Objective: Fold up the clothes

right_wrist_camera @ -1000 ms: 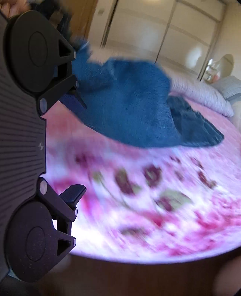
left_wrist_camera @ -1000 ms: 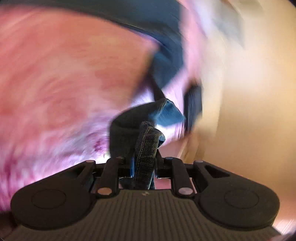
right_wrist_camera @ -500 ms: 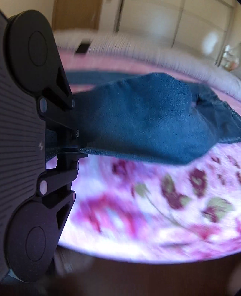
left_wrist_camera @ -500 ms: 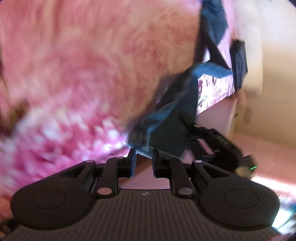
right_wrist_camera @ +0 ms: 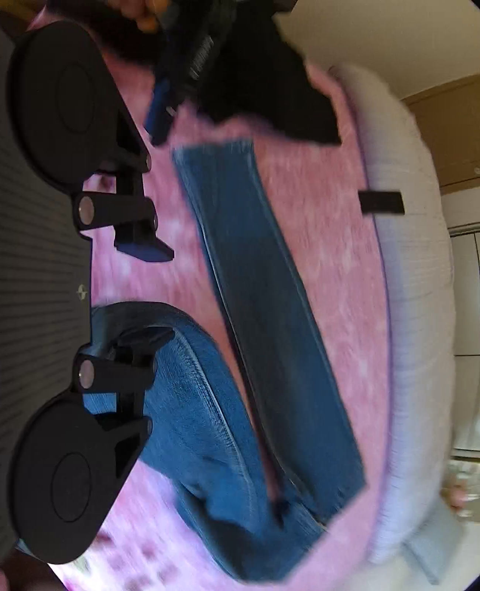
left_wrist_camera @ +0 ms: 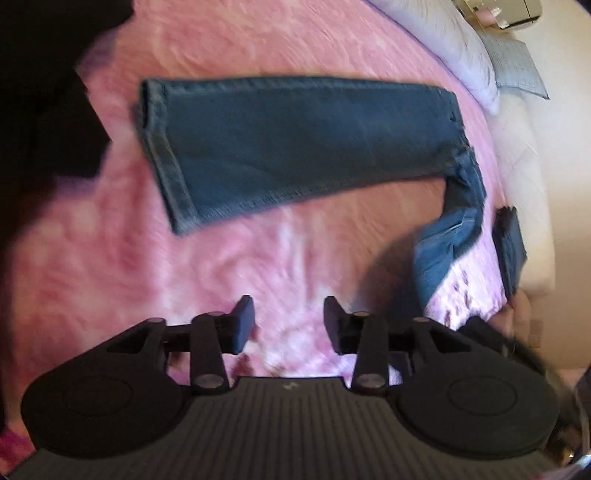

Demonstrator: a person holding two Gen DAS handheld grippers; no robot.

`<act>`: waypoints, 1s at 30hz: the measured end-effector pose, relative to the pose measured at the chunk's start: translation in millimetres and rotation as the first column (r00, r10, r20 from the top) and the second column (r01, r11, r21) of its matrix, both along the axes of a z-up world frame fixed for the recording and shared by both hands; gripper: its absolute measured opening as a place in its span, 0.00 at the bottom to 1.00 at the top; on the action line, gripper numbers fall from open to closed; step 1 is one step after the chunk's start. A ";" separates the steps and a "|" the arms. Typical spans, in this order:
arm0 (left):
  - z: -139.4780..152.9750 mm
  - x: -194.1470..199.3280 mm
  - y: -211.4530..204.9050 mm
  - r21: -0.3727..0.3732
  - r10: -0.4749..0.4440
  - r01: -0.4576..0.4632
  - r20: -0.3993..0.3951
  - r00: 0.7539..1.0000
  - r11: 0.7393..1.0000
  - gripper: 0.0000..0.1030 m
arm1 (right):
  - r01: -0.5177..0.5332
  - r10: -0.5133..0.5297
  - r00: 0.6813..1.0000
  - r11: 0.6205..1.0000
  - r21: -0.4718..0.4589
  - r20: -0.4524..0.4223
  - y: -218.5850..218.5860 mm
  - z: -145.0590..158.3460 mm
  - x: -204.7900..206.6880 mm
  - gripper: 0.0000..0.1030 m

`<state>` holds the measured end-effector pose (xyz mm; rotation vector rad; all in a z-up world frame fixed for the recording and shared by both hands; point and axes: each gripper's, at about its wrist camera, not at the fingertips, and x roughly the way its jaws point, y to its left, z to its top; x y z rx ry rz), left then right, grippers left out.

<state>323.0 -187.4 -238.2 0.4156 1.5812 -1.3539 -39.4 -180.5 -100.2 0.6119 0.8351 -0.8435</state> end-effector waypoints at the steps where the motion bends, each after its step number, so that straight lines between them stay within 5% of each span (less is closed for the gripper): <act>1: -1.9 -0.1 -3.8 -0.005 -0.010 0.010 0.007 1.000 1.000 0.43 | 0.010 -0.011 1.000 1.000 0.023 0.019 3.3 -2.3 -2.5 0.44; 3: -7.8 -16.1 -18.1 -0.021 -0.077 0.077 0.009 0.997 0.997 0.47 | 0.046 -0.047 0.999 0.998 0.046 0.025 13.7 -11.5 -14.9 0.50; 5: -18.5 -45.4 -35.6 -0.051 -0.178 0.178 0.001 0.984 0.983 0.61 | 0.124 -0.127 0.991 0.990 0.066 0.038 21.7 -19.8 -33.1 0.51; 7: -28.2 -74.7 -53.6 -0.085 -0.290 0.289 0.001 0.957 0.954 0.65 | 0.258 -0.268 0.959 0.960 0.107 0.089 27.2 -32.9 -68.4 0.74; 12: -65.7 -136.4 -101.1 -0.100 -0.528 0.539 0.115 0.841 0.836 0.67 | 0.490 -0.567 0.800 0.807 0.331 0.197 22.9 -93.6 -152.5 0.76; 15: -82.5 -155.2 -122.5 -0.070 -0.624 0.652 0.230 0.747 0.755 0.68 | 0.473 -0.594 0.752 0.788 0.395 0.284 23.2 -114.7 -161.0 0.76; 17: -82.8 -158.4 -121.5 -0.048 -0.675 0.702 0.238 0.699 0.710 0.67 | 0.448 -0.606 0.720 0.778 0.440 0.339 23.4 -125.9 -154.5 0.76; 18: -82.7 -159.6 -120.1 -0.034 -0.699 0.724 0.235 0.675 0.689 0.65 | 0.432 -0.612 0.700 0.773 0.465 0.368 23.6 -131.9 -150.0 0.76; 19: -82.9 -160.6 -118.6 -0.016 -0.722 0.745 0.236 0.651 0.666 0.50 | 0.419 -0.616 0.686 0.769 0.482 0.386 27.6 -137.8 -146.7 0.76; 20: -83.2 -159.6 -117.0 0.012 -0.738 0.757 0.231 0.634 0.654 0.18 | 0.403 -0.620 0.673 0.765 0.502 0.405 28.2 -144.8 -138.7 0.76; 22: -80.1 -148.6 -119.1 0.045 -0.730 0.731 0.129 0.671 0.681 0.06 | 0.371 -0.620 0.660 0.760 0.533 0.425 29.3 -156.1 -122.7 0.76; 25: -62.3 -134.0 -118.5 0.028 -0.716 0.715 0.033 0.698 0.699 0.04 | 0.333 -0.630 0.630 0.748 0.575 0.455 32.3 -168.8 -98.3 0.78; 30: -35.8 -92.6 -122.1 0.011 -0.578 0.591 -0.193 0.793 0.807 0.04 | 0.347 -0.688 0.525 0.711 0.611 0.501 33.7 -174.0 -99.9 0.77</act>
